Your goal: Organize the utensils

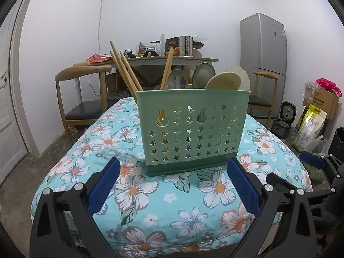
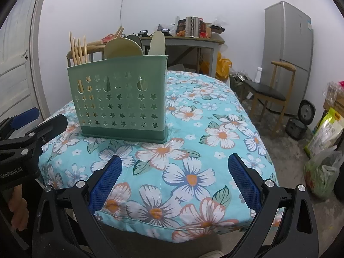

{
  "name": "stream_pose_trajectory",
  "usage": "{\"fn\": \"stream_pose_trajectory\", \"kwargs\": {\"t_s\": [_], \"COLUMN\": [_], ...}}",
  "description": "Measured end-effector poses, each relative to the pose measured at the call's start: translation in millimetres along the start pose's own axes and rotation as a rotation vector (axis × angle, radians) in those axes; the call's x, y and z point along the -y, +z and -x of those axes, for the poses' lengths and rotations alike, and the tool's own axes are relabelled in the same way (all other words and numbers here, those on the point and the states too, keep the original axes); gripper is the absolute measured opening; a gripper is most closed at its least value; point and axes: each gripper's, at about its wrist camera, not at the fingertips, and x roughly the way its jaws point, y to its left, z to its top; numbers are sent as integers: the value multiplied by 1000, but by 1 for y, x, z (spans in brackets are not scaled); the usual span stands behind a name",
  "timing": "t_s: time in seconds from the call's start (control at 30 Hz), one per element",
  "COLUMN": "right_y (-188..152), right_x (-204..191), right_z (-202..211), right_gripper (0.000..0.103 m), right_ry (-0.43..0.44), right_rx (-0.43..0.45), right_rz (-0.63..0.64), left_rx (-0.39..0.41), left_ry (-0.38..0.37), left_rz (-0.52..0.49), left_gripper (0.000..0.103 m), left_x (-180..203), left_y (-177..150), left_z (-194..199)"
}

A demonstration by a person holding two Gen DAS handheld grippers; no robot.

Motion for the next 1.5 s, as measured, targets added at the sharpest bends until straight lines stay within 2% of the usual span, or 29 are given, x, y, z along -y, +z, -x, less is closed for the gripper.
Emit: {"fn": "stream_pose_trajectory", "kwargs": {"t_s": [0.17,0.3,1.5], "right_y": [0,0,2], "right_x": [-1,-1,2], "right_z": [0,0,0], "right_gripper": [95,95,95], "right_ry": [-1,-1,-17], "right_rx": [1,0,6], "right_rz": [1,-1,-25], "left_rx": [34,31,10], "left_ry": [13,9,31], "left_rz": [-44,-72,-53], "left_gripper": [97,97,97], "left_x": [8,14,8], "left_y": [-2,-3,-3], "left_z": [3,3,-3]}}
